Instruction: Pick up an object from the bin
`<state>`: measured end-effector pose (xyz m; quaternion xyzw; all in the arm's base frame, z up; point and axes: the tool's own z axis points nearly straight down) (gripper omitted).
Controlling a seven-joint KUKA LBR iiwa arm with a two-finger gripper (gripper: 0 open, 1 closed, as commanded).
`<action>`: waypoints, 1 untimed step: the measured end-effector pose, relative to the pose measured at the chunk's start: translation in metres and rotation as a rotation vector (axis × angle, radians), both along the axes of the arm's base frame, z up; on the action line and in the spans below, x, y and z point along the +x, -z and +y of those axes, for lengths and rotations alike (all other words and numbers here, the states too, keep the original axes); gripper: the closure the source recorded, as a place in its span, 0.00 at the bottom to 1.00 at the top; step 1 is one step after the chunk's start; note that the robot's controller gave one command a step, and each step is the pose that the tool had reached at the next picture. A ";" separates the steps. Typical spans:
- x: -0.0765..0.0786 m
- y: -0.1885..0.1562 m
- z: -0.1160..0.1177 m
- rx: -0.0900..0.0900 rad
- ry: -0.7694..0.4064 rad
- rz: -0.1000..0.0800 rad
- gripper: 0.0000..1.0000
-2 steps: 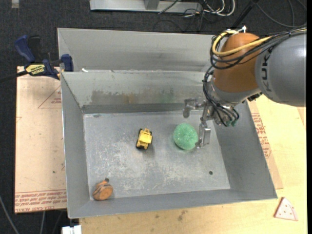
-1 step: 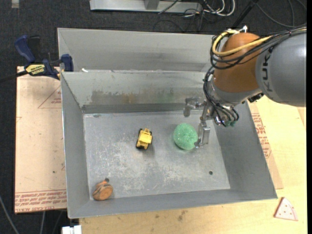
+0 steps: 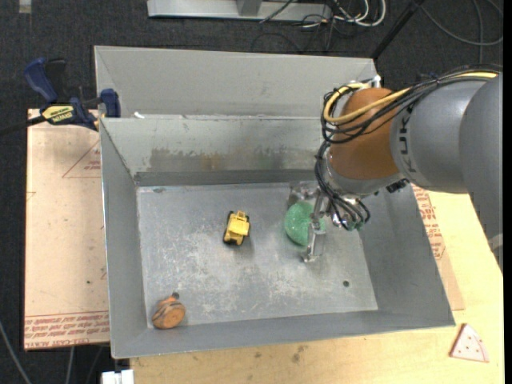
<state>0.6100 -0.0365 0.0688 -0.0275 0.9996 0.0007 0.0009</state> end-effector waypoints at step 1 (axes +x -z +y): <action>-0.003 -0.001 -0.001 0.000 0.042 0.000 1.00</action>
Offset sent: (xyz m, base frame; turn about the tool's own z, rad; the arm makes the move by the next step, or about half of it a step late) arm 0.0000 0.0000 0.0000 0.0000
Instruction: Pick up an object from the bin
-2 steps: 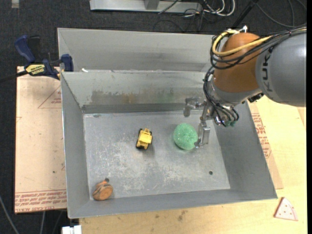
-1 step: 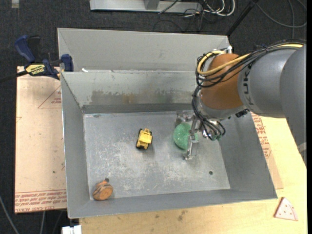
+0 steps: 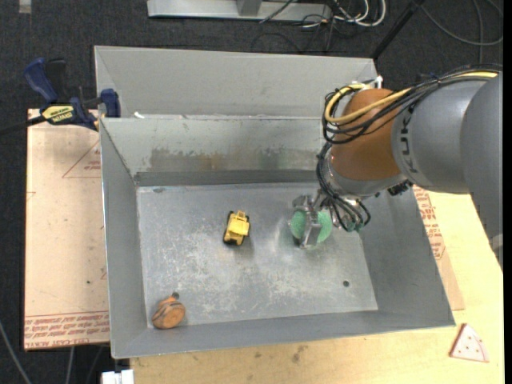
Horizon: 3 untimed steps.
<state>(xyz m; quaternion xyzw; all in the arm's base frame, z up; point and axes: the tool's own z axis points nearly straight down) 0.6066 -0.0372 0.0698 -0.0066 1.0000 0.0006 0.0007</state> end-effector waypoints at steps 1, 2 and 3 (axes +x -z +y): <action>0.000 0.000 0.000 0.000 0.000 0.000 1.00; -0.002 -0.008 0.000 0.001 0.000 0.006 1.00; -0.003 -0.027 0.000 0.001 0.000 0.010 1.00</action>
Offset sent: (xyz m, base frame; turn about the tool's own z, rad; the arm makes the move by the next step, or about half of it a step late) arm 0.0001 0.0001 0.0473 0.0000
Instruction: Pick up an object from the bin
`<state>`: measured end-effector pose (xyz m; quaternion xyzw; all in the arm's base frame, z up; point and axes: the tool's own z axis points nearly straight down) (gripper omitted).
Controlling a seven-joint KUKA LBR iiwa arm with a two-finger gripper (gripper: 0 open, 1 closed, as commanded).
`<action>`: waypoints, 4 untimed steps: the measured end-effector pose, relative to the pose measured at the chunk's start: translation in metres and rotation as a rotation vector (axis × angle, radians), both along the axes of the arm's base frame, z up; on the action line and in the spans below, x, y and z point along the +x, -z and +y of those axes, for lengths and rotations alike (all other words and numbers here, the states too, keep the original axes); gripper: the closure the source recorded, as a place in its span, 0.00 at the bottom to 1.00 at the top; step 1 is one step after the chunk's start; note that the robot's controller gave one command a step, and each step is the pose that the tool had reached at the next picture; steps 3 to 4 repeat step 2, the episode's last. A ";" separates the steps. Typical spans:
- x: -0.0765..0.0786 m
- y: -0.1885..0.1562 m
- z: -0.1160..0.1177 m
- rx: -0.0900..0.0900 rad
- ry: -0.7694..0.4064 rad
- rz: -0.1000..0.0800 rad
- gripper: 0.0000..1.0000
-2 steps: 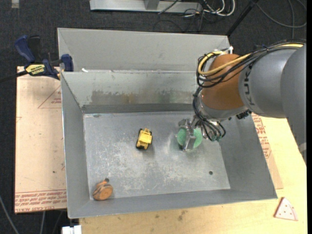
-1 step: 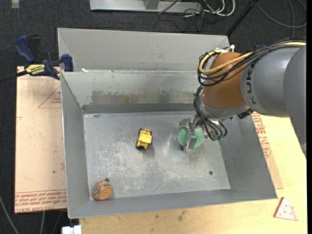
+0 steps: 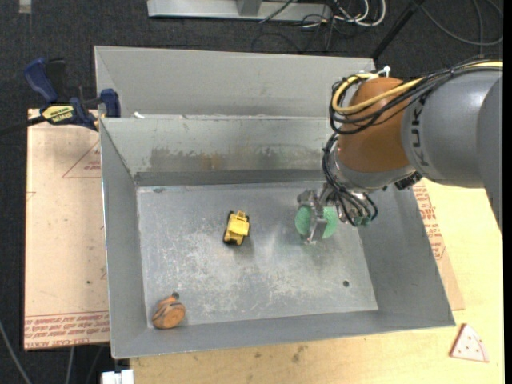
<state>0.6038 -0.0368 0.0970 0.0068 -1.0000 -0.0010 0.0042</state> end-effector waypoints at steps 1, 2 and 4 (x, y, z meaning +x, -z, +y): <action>0.002 -0.023 0.000 0.000 0.000 -0.006 1.00; 0.004 -0.039 0.000 -0.001 0.000 -0.014 1.00; 0.004 -0.039 0.000 -0.001 0.000 -0.014 1.00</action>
Offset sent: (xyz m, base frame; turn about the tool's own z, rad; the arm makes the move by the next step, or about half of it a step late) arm 0.0000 0.0000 0.0113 0.0000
